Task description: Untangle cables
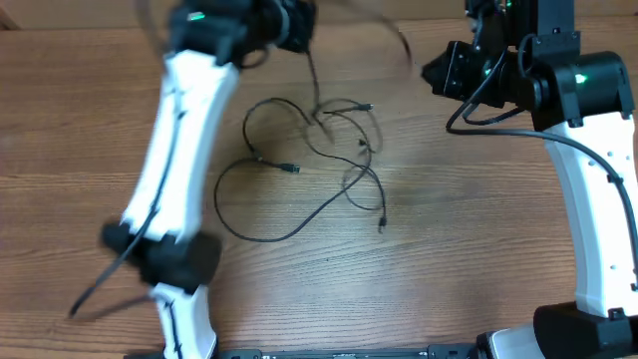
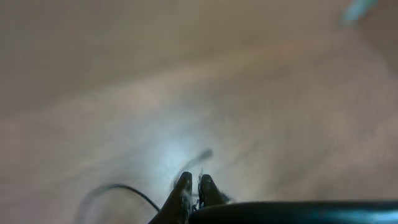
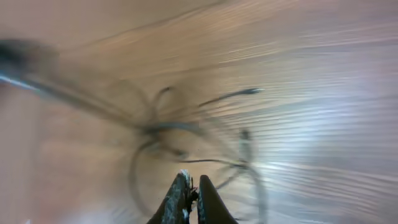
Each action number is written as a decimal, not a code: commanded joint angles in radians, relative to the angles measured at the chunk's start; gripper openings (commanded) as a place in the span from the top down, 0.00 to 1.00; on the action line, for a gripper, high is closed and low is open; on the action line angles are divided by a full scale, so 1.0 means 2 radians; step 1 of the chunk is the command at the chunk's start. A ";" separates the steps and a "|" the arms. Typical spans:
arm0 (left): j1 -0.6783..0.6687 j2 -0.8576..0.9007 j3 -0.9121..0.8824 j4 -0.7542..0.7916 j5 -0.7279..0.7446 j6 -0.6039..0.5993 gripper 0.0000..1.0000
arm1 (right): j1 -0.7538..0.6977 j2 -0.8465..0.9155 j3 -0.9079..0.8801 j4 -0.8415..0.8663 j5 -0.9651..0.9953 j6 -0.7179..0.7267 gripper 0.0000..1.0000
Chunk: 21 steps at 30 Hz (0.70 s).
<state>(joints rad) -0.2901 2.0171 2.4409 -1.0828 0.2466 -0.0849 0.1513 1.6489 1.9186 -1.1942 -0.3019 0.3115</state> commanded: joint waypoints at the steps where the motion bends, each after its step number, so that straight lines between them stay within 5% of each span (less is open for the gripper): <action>1: -0.007 -0.105 0.006 0.013 -0.068 -0.029 0.96 | 0.000 0.017 0.002 0.002 0.095 0.030 0.96; 6: -0.009 -0.166 0.006 0.048 -0.165 -0.029 0.96 | 0.000 0.051 0.002 -0.003 0.060 0.023 0.92; 10: -0.009 -0.198 0.006 0.101 -0.179 -0.015 0.96 | 0.000 0.072 0.002 0.008 -0.052 -0.047 0.53; 15: -0.008 -0.225 0.006 0.168 -0.184 -0.013 0.96 | 0.000 0.073 0.002 0.016 -0.135 -0.109 0.22; 21: -0.009 -0.231 0.006 0.243 -0.242 -0.009 0.96 | 0.000 0.074 -0.001 0.010 -0.182 -0.152 0.13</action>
<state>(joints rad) -0.3073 1.5909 2.4470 -0.6483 -0.1375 -0.1207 0.1505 1.8076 1.9182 -1.1748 -0.5747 0.0872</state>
